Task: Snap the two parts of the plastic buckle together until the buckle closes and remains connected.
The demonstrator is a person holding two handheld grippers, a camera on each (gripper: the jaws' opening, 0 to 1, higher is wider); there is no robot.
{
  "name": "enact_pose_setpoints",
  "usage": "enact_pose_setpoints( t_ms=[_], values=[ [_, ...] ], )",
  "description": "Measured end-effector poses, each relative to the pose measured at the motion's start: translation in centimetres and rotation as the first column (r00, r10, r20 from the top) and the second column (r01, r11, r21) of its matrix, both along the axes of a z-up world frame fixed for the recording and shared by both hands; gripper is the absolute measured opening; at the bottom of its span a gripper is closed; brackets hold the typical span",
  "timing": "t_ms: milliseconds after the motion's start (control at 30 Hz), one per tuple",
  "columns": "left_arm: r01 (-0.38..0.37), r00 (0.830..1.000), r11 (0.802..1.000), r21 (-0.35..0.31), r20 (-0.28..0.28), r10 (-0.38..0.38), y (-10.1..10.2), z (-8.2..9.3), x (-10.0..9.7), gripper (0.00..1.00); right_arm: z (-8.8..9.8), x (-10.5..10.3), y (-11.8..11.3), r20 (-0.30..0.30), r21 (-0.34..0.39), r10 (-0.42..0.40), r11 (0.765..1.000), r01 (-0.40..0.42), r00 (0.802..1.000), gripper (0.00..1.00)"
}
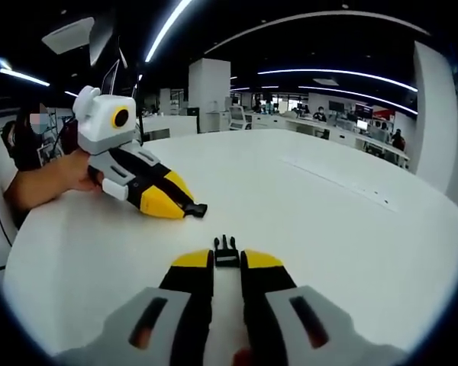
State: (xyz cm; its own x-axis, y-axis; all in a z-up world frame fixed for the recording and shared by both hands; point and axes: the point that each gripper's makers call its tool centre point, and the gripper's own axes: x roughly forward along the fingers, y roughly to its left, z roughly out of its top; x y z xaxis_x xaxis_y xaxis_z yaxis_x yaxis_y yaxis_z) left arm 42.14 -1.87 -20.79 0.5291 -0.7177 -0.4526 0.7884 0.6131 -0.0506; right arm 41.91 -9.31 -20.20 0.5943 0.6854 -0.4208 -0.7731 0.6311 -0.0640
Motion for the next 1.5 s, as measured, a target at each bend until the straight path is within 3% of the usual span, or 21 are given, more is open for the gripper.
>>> enact_pose_setpoints(
  t_ms=[1167,1500],
  values=[
    [-0.002,1.000,1.000,0.006,0.004,0.002,0.14,-0.05,-0.10,0.12,0.08,-0.17,-0.28,-0.004,0.005,-0.015,1.000,0.015,1.000,0.13],
    [-0.008,1.000,1.000,-0.030,0.010,0.008,0.12,0.78,-0.44,0.12,0.58,-0.58,-0.25,-0.002,0.016,-0.018,1.000,0.018,1.000,0.13]
  ],
)
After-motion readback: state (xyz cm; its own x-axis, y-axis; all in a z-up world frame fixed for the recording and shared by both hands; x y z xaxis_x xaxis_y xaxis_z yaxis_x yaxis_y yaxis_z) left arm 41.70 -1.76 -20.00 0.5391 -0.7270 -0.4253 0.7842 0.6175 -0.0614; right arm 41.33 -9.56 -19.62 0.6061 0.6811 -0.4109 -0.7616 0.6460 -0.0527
